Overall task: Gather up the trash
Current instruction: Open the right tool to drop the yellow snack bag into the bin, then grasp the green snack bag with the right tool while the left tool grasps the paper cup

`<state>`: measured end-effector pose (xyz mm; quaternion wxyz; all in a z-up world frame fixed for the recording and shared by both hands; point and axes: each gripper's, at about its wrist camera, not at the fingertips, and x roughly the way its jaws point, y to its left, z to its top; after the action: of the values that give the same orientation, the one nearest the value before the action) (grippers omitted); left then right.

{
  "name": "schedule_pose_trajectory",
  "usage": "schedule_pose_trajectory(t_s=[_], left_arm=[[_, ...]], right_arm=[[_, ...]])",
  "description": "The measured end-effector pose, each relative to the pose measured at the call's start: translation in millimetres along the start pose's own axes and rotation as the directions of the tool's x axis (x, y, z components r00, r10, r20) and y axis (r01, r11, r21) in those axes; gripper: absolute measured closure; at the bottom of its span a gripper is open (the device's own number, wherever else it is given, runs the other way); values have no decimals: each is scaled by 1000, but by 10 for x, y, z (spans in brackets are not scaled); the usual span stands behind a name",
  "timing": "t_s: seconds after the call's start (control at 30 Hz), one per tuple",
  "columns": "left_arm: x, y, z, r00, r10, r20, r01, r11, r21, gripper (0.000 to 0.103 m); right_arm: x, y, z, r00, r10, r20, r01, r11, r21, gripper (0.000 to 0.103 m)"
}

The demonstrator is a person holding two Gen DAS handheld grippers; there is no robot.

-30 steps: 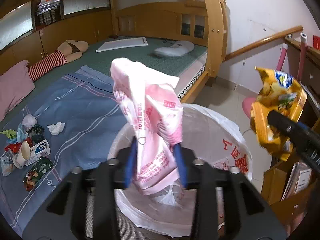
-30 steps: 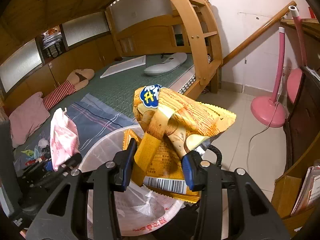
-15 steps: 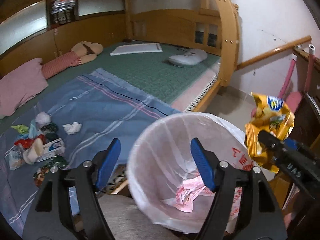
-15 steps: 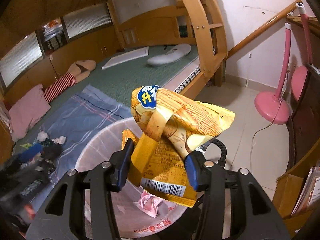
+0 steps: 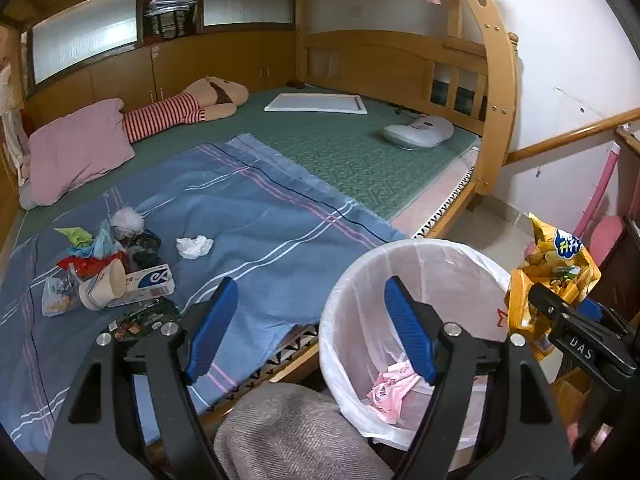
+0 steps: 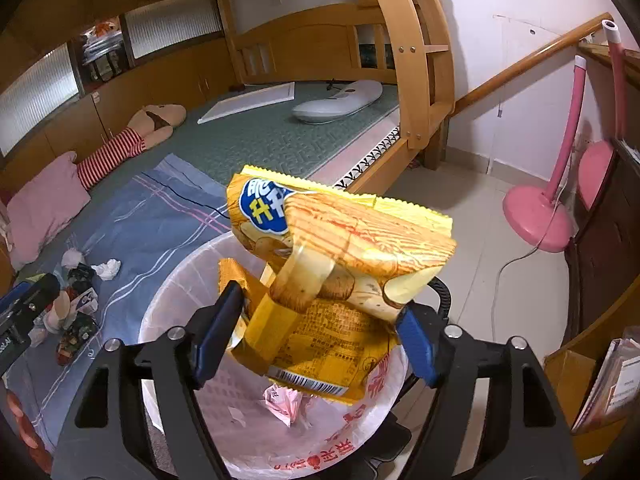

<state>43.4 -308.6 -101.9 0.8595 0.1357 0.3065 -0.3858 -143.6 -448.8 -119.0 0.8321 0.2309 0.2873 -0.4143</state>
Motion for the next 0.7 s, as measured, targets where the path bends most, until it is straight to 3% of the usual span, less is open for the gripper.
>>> schedule_pose_trajectory(t_s=[0.13,0.43,0.6,0.7], left_arm=[[-24,30,-11,1000,0,4,0,1000,1,26],[-93,239,13,1000,27,16,-26,999,-35,25],[-196,530,-43,997,69,25,-67,995,-71,20],[-344,900,-143,988,152,37,-147,983,-106,15]], right_arm=[[25,-15,2,1000,-7,-10,7,1000,-1,19],[4,129,29,1000,20,-5,-20,999,-32,18],[30,449,45,995,97,-18,-98,993,-71,18],[71,801,44,981,192,-42,-195,974,-118,18]])
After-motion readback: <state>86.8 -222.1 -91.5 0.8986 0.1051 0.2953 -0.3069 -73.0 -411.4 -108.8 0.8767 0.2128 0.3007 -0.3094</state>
